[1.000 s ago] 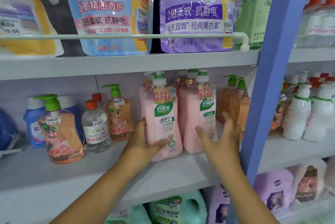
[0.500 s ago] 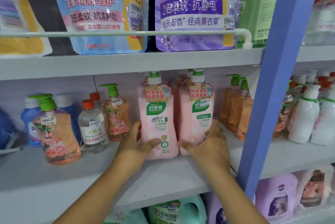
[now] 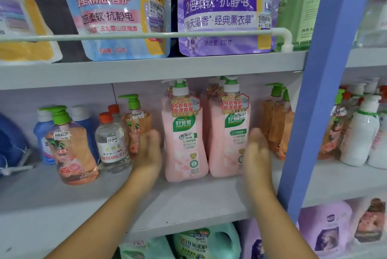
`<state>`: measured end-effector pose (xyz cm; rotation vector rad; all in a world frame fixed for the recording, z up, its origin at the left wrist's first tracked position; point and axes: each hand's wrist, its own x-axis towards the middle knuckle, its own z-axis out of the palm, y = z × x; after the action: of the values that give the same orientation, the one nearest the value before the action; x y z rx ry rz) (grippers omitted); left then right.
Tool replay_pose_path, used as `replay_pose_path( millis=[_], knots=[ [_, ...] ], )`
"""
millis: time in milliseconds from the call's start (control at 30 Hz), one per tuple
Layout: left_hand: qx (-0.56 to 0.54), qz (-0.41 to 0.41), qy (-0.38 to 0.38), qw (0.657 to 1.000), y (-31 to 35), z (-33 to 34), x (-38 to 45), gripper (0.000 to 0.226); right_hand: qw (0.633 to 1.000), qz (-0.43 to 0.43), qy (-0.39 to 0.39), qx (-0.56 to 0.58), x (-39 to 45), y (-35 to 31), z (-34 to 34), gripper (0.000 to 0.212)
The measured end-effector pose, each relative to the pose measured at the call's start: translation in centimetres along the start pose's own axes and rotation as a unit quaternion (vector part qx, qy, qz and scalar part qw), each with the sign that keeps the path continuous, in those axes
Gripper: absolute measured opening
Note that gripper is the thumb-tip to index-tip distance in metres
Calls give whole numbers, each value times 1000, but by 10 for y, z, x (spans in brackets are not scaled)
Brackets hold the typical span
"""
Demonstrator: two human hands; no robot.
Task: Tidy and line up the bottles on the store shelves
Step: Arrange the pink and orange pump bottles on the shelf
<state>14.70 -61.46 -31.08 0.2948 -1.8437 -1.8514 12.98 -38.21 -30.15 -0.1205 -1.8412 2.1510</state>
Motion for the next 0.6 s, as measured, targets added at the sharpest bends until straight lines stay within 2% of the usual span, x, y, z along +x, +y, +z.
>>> replay_pose_path(
  millis=[33, 100, 167, 200, 333, 600],
  knots=[
    [-61, -29, 8, 998, 4, 0, 10, 80, 999, 14, 19, 40, 7, -8, 2, 35],
    [-127, -46, -17, 991, 11, 3, 26, 94, 997, 41, 36, 62, 23, -17, 7, 50],
    [-129, -47, -39, 990, 21, 11, 30, 91, 997, 68, 37, 28, 35, -19, 14, 70],
    [-132, -55, -38, 989, 23, 14, 31, 86, 996, 85, 37, 11, 39, -19, 16, 74],
    [-132, -101, -55, 985, 13, 25, 30, 84, 992, 124, 0, -11, 43, -9, 17, 77],
    [-136, -118, -70, 981, 6, 26, 37, 75, 992, 123, 13, -28, 45, 0, 19, 81]
  ],
)
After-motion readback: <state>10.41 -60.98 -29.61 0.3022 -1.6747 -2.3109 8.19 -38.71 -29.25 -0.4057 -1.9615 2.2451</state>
